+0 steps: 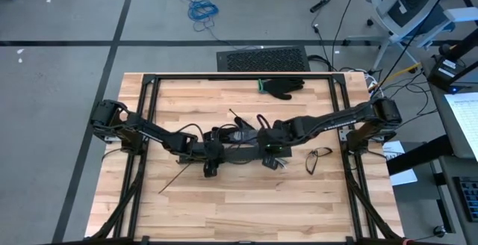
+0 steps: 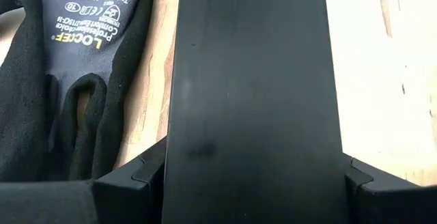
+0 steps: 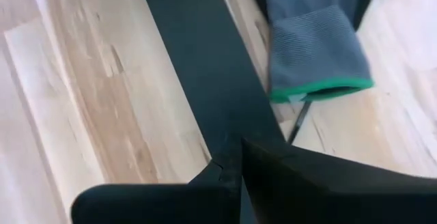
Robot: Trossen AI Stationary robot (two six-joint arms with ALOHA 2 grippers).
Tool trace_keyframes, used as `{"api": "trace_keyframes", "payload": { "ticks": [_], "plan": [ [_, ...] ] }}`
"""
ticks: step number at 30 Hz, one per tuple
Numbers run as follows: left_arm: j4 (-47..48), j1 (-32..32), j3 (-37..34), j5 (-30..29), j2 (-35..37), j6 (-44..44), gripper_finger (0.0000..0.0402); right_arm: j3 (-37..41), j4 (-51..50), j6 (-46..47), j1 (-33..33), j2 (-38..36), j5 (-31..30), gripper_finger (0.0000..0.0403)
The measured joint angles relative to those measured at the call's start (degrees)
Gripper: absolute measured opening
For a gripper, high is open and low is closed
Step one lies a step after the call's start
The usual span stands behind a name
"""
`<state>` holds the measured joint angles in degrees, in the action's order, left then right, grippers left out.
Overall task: Ziptie cables
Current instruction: Close the black cable duct
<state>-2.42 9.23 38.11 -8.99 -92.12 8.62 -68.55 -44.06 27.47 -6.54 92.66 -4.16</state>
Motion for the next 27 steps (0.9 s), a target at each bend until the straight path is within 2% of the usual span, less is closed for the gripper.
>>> {"api": "trace_keyframes", "payload": {
  "ticks": [5, 14, 22, 27],
  "plan": [
    [-0.03, 0.00, 0.00, 0.02, 0.00, 0.03, 0.0236, 0.00, 2.96, -0.54, -0.29, 3.85, 0.03, 0.0000],
    [1.08, 0.02, -0.09, 0.54, -0.02, 0.07, 0.0236, -0.31, 10.98, -1.57, -0.50, 12.00, 4.26, 0.0000],
    [1.38, 0.00, -0.07, 0.30, -0.02, 0.26, 0.0236, -0.01, 22.68, 0.64, -1.12, 14.32, 6.22, 0.0000],
    [1.06, -0.03, -0.07, 1.14, -0.02, 0.31, 0.0236, 0.07, 25.84, 3.01, -0.66, 14.37, 6.01, 0.0000]
  ]
}}
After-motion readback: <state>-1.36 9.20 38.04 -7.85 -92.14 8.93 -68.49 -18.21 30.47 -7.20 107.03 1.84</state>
